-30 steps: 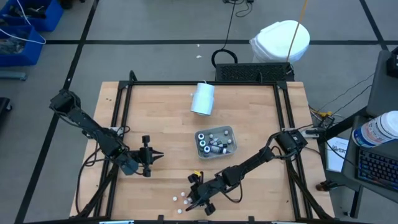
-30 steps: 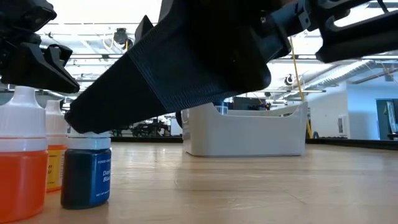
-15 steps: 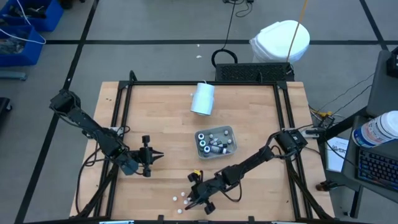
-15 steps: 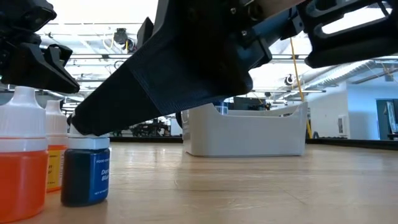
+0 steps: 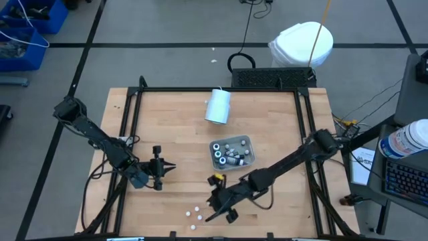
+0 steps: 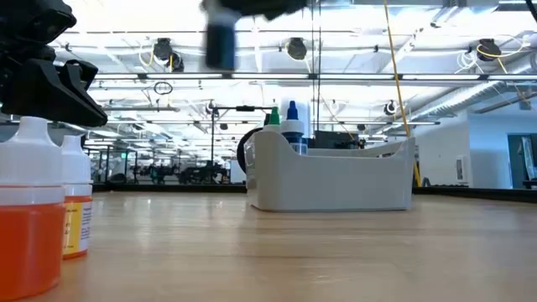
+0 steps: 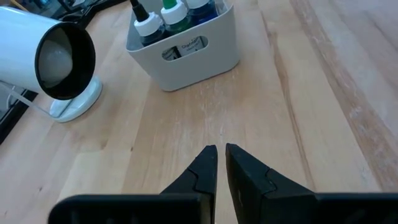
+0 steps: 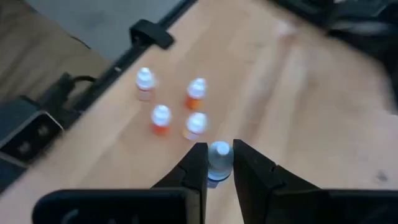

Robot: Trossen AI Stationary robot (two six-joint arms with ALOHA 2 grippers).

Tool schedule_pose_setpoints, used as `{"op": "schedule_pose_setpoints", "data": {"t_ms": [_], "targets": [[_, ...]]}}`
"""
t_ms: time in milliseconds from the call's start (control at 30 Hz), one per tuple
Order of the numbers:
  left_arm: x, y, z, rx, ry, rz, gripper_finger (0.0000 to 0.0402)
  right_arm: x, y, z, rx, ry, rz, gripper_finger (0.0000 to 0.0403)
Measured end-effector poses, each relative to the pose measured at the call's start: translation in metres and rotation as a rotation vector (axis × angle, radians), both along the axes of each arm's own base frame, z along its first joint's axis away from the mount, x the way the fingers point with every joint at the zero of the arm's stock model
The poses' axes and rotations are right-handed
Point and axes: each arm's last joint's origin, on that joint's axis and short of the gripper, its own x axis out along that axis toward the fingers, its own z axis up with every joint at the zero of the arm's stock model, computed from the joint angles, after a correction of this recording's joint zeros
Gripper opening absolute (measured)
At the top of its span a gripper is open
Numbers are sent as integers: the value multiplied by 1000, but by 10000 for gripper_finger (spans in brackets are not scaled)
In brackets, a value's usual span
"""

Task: Pick & Place food coloring
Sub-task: Put the small blue food coloring bottle into the gray bin

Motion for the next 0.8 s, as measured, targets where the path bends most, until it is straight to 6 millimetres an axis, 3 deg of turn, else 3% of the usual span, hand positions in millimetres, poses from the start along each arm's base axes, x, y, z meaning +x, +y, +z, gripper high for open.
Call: {"op": "schedule_pose_setpoints", "data": {"t_ms": [200,300,367,467,600,800], "targets": [[0,0,0,-3,-1,1,42,-32,-35,65,-84,-43,-29,44],[0,0,0,-3,-1,1,42,-51,-65,83,-98,-82,-98,44],[0,0,0,-4,-1,2,42,-65,-89,85,-109,-88,-193,44],[0,0,0,-4,-2,2,42,-88,-125,77,-111,-78,-343,44],[0,0,0,-4,-2,2,42,-112,-164,43,-70,-43,-491,43],[0,0,0,-3,-2,2,42,-128,-195,-15,74,-45,-526,43]]}}
